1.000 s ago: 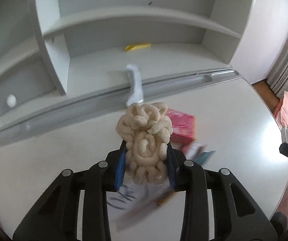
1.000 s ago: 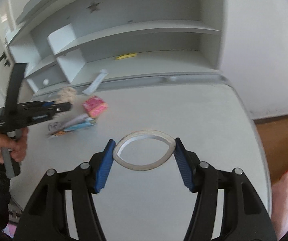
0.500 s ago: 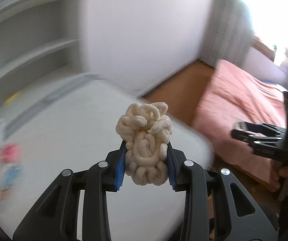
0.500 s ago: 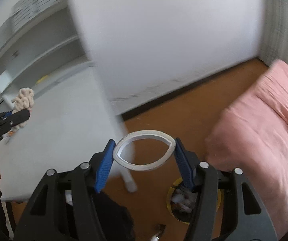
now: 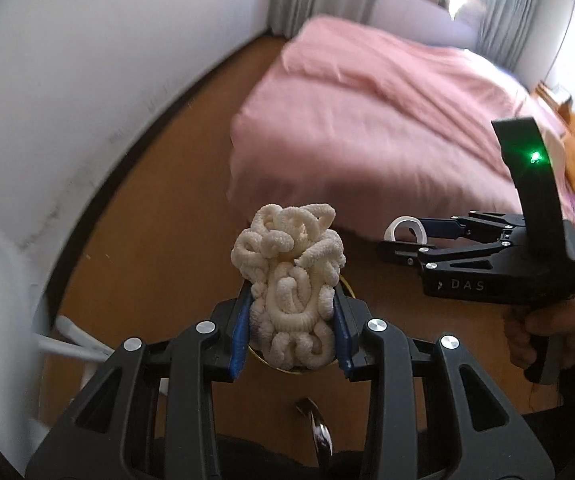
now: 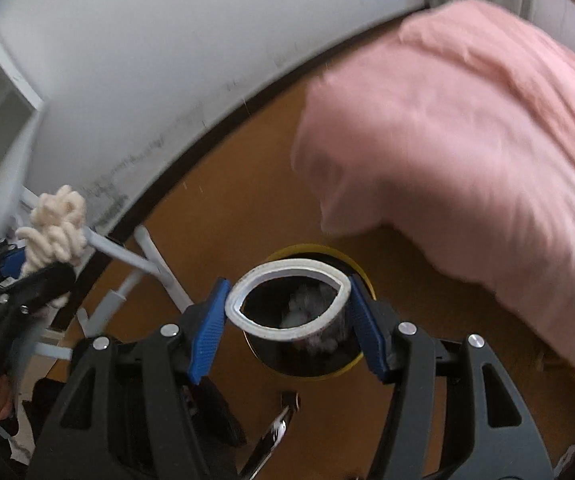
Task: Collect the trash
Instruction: 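Carry tape roll and rope over the bin and open both tools to drop them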
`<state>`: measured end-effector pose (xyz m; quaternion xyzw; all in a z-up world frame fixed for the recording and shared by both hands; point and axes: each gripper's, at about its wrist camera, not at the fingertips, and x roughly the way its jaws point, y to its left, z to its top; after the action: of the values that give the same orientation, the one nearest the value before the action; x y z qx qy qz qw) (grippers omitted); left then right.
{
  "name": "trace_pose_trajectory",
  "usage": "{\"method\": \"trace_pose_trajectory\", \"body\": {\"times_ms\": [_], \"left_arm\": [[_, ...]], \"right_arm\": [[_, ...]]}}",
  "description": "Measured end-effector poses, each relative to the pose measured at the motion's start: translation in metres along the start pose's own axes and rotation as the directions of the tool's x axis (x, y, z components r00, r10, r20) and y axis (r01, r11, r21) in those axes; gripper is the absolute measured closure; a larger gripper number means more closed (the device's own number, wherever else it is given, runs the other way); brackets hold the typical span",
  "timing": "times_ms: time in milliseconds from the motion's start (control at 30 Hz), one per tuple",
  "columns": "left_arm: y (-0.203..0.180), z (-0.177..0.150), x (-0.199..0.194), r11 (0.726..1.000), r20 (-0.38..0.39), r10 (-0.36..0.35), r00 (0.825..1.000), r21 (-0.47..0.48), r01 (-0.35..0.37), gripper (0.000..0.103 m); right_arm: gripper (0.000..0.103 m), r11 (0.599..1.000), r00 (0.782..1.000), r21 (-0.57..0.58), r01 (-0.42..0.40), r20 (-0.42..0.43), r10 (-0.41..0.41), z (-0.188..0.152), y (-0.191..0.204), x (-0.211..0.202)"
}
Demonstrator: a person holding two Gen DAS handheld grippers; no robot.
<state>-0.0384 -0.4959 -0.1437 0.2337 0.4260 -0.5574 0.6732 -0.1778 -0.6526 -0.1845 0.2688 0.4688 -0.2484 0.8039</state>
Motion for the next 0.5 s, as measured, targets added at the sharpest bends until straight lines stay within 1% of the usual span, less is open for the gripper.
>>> {"method": "trace_pose_trajectory", "body": {"times_ms": [33, 100, 133, 167, 233, 267, 300, 333, 500], "left_arm": [[0.002, -0.006, 0.021, 1.0, -0.031, -0.001, 1.0, 0.004, 0.001, 0.069], [0.004, -0.016, 0.046, 1.0, -0.069, -0.002, 0.998, 0.002, 0.002, 0.069], [0.006, -0.02, 0.059, 1.0, -0.082, -0.005, 0.997, 0.002, 0.006, 0.069], [0.004, -0.025, 0.077, 1.0, -0.104, -0.008, 0.995, 0.006, 0.008, 0.069], [0.005, -0.034, 0.099, 1.0, -0.152, 0.015, 0.988, 0.02, -0.012, 0.069], [0.007, -0.041, 0.11, 0.999, -0.173, 0.03, 0.984, 0.029, -0.026, 0.069], [0.007, -0.043, 0.116, 0.999, -0.187, 0.026, 0.982, 0.026, -0.022, 0.069], [0.008, -0.047, 0.123, 1.0, -0.203, 0.005, 0.979, 0.009, -0.003, 0.069], [0.004, -0.044, 0.14, 1.0, -0.227, -0.016, 0.974, -0.018, 0.013, 0.068]], "right_arm": [[0.045, 1.0, 0.999, 0.006, -0.005, -0.032, 0.005, -0.005, -0.003, 0.015], [0.045, 1.0, 0.996, 0.015, -0.006, -0.093, 0.007, -0.013, -0.009, 0.04], [0.045, 1.0, 0.99, 0.021, -0.015, -0.143, 0.018, -0.017, -0.013, 0.054], [0.045, 1.0, 0.985, 0.026, -0.018, -0.174, 0.022, -0.021, -0.015, 0.064], [0.045, 1.0, 0.976, 0.02, -0.008, -0.215, 0.012, -0.026, -0.018, 0.079], [0.045, 1.0, 0.974, 0.015, -0.007, -0.228, 0.01, -0.027, -0.018, 0.084], [0.045, 1.0, 0.973, 0.017, -0.007, -0.23, 0.011, -0.028, -0.018, 0.086], [0.045, 1.0, 0.972, 0.022, -0.011, -0.236, 0.016, -0.028, -0.02, 0.089], [0.045, 0.999, 0.968, 0.04, -0.02, -0.251, 0.03, -0.027, -0.019, 0.094]]}}
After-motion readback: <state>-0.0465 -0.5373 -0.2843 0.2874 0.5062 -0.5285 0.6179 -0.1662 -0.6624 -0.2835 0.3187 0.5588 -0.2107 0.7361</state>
